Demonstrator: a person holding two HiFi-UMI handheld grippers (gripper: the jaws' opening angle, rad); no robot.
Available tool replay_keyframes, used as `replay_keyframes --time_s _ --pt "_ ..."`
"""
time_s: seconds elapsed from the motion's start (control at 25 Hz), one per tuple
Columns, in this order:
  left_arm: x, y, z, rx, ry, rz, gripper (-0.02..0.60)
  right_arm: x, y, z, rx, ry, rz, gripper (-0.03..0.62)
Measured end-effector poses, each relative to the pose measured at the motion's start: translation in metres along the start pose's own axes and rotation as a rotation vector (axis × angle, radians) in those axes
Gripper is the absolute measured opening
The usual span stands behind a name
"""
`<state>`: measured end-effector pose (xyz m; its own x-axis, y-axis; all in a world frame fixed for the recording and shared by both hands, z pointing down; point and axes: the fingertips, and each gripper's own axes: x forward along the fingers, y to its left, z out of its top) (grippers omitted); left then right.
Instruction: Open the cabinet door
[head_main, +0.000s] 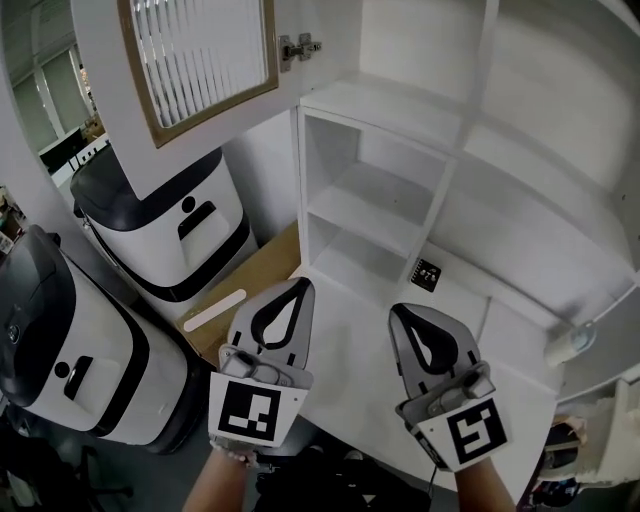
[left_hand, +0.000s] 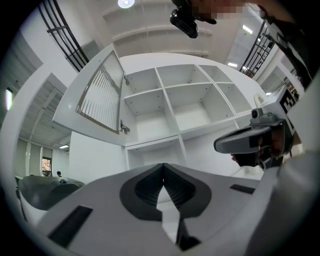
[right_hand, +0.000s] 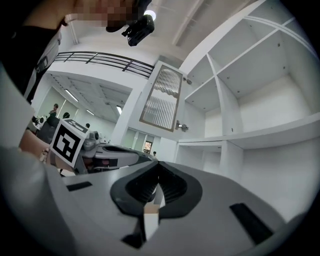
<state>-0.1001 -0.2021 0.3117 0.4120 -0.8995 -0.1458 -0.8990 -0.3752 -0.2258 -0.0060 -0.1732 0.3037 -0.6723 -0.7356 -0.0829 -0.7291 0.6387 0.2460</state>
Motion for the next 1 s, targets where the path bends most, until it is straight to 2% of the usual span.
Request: replay_keyframes --time_s 0.44,0.6,1.0 --pt "0.010 -0.065 -0.030 -0.036 0.059 -0.143 0.002 -0.039 -0.023 -0.038 -0.003 0.088 -0.091 0.003" --pt "0.008 -0.067 -0.043 -0.059 0.093 -0.146 0.002 -0.045 -0.026 -0.047 0.012 0.110 -0.101 0.003" --pt "0.001 -0.066 -0.051 -0.051 0.114 -0.151 0.002 -0.050 -0.025 -0.066 0.058 0.135 -0.115 0.003"
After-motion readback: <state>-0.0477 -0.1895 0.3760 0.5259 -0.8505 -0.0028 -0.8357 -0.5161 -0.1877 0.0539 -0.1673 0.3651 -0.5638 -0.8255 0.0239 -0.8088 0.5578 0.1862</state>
